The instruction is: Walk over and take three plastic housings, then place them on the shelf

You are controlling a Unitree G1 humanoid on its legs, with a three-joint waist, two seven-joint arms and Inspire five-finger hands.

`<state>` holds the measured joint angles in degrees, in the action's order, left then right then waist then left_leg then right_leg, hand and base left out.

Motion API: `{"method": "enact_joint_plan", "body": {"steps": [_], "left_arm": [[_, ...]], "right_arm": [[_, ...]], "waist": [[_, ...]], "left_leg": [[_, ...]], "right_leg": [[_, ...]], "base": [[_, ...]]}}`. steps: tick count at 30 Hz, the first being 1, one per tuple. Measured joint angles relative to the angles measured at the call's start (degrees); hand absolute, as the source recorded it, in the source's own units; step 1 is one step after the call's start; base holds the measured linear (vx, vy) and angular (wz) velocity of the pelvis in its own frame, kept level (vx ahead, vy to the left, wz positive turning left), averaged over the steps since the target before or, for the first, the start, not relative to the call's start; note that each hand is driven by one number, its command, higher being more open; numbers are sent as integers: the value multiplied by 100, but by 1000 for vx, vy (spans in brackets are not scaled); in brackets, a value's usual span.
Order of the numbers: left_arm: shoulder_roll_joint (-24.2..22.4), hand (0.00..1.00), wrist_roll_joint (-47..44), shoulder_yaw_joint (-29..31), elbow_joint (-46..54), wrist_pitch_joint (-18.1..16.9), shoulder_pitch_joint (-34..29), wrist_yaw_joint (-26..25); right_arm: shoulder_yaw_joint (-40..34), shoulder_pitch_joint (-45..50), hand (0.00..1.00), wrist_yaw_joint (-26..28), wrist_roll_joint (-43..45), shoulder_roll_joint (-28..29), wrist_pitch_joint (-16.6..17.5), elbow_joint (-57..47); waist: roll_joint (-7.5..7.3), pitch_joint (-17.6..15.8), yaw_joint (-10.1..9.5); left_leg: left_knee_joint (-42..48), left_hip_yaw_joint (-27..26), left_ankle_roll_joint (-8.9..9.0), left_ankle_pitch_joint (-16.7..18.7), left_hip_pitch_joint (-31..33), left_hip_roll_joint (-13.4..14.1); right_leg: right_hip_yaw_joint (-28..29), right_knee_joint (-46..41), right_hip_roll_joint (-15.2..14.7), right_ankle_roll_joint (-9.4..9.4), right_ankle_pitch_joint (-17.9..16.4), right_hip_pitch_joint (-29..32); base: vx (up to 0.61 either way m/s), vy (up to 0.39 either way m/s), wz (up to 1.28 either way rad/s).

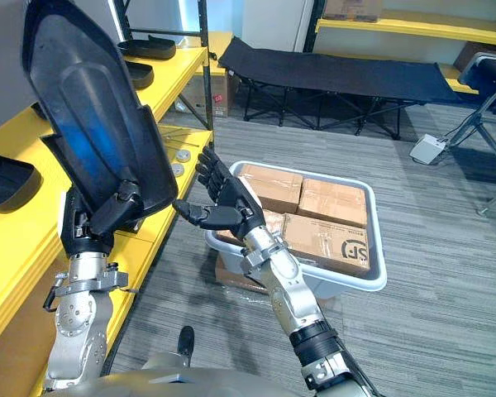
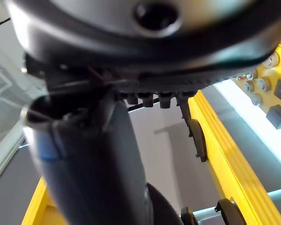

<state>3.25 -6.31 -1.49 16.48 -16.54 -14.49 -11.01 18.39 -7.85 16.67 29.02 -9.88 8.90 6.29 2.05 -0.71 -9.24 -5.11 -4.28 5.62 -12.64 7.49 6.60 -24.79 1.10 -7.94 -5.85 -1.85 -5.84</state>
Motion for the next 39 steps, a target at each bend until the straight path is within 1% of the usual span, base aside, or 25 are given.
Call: {"method": "enact_joint_plan", "body": {"steps": [1, 3, 5, 9, 11, 14, 15, 19, 22, 26, 31, 33, 35, 39], "left_arm": [[12, 0, 109, 26, -17, 1, -10, -74], [12, 0, 272, 41, -24, 2, -71, -158], [7, 0, 311, 36, -38, 5, -151, -248], [9, 0, 708, 90, -184, 12, -173, -490], [6, 0, 722, 142, -270, 12, -173, -542], [5, 0, 918, 223, -378, 17, -173, -630], [9, 0, 917, 234, -384, 17, -173, -614], [5, 0, 894, 254, -385, 14, -173, -546], [5, 0, 859, 254, -385, 1, -173, -395], [-2, 0, 809, 245, -384, -66, -173, -204], [-5, 0, 611, 122, -340, -156, -173, 20], [-5, 0, 577, 62, -326, -168, -172, 83], [-6, 0, 440, -87, -295, -172, -172, 164], [-3, 0, 388, -167, -277, -172, -172, 239]], "right_arm": [[37, -3, 100, 36, 238, 15, -70, -11], [89, -65, 100, 66, 388, 52, -80, -31], [140, -205, 100, 79, 393, 71, -80, -42], [144, -252, 100, 178, 397, 88, -80, -250], [143, -254, 100, 207, 410, 94, -79, -272], [137, -253, 100, 291, 635, 90, -104, -272], [137, -254, 100, 307, 682, 90, -121, -272], [134, -255, 100, 305, 1024, 90, -471, -272], [132, -260, 100, 207, 1072, 92, -588, -266], [129, -353, 100, 72, 1071, 119, -646, -114], [124, -619, 100, -241, 1066, 264, -823, 408], [135, -675, 100, -271, 1064, 323, -905, 552], [147, -681, 100, -306, 1064, 330, -963, 629], [250, -701, 100, -337, 1062, 338, -983, 706]], "waist": [[0, 0, 0], [-1, 1, 4], [-2, 1, 15], [-14, 9, -4], [-17, 11, 1], [-21, 13, 1], [-22, 13, 0], [-26, 16, -5], [-26, 16, -18], [-26, 16, -23], [-24, 16, -42], [-24, 15, -50], [-24, 15, -111], [-22, 14, -151]], "left_leg": [[0, -2, 1, 1, 0, 2], [0, -6, 1, 1, 0, 4], [0, -16, 1, 1, 0, 8], [0, -23, 1, 1, 4, 7], [0, -32, 1, 2, 4, 8], [0, -46, 1, 2, 10, 9], [0, -46, 1, 2, 10, 9], [0, -45, 1, 2, 10, 9], [0, -43, 1, 2, 11, 8], [0, -37, -1, 0, 11, 8], [0, -22, -3, -2, 12, 3], [0, -10, -3, -3, 15, 2], [0, 9, -4, -4, 20, -5], [1, 52, -3, -10, 21, -5]], "right_leg": [[3, 0, 1, 0, 0, 2], [8, -1, 0, 0, 0, 5], [20, -2, 1, 0, 0, 15], [29, -3, -1, 0, 0, 23], [39, -4, -2, 0, 0, 29], [54, -7, -5, 0, 1, 45], [54, -7, -5, 0, 1, 45], [54, -8, -4, 0, 1, 45], [52, -12, -5, 0, 1, 45], [48, -19, -5, 0, 1, 45], [32, -35, -9, 3, -2, 44], [16, -42, -9, 6, -6, 42], [-1, -55, -13, 8, -15, 42], [-34, -101, -13, 5, -44, 42]], "base": [[0, 0, 0], [0, 0, 0], [0, 0, 0], [0, 0, 0], [0, 0, 0], [0, 0, -1], [0, 0, 0], [0, 0, 0], [0, 0, 0], [0, 0, 0], [0, 0, 0], [0, 0, 2], [0, 0, 4], [0, 0, 4]]}}
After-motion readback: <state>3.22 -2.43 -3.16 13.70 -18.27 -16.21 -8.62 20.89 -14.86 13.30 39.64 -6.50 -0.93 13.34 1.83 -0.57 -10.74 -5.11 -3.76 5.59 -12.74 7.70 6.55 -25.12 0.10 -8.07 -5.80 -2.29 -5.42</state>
